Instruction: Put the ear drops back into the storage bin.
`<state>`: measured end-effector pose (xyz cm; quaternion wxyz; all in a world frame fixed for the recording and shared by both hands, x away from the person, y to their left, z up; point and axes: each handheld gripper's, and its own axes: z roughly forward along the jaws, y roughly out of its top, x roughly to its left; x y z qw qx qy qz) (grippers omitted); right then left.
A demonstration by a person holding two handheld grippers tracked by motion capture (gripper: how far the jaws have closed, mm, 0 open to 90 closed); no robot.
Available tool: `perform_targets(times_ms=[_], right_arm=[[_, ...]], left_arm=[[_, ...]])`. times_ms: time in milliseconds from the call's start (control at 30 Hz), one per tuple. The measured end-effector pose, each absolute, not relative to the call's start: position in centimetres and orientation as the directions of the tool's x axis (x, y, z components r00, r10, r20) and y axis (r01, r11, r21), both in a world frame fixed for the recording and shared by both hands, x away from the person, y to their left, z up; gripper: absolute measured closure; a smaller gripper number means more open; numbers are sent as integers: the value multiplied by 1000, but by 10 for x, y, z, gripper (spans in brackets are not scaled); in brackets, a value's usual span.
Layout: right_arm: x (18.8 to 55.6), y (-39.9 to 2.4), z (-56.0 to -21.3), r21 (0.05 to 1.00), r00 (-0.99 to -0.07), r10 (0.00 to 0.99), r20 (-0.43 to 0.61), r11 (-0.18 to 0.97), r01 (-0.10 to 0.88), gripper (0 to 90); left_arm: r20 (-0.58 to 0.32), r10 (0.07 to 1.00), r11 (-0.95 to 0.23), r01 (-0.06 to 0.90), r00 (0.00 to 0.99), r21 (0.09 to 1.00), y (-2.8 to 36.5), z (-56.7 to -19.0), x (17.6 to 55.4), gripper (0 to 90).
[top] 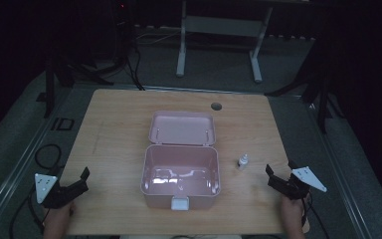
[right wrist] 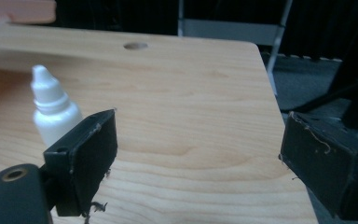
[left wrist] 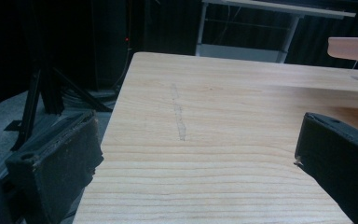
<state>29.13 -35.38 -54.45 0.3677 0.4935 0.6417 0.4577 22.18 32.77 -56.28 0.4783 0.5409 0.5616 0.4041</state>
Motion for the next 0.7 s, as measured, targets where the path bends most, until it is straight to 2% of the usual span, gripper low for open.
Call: perform_targets(times_ms=[200,500,600,700], right_arm=[[295,-350,-546,938,-252,966,-49,131,320,106],[305,-348,-541,912,-318,948,10,122,391,107],[308,-348,-537,896,-306,952,22,117,429,107],[310,-349,-535,884,-280,960,21,113,454,145]], left_arm=[[-100,994,88,221,43,971,328,-563,222,5],[-101,994,90,221,42,971,328,-563,222,5],[-100,994,89,220,42,971,328,-563,222,5],[-101,994,89,220,42,971,328,-563,222,5]])
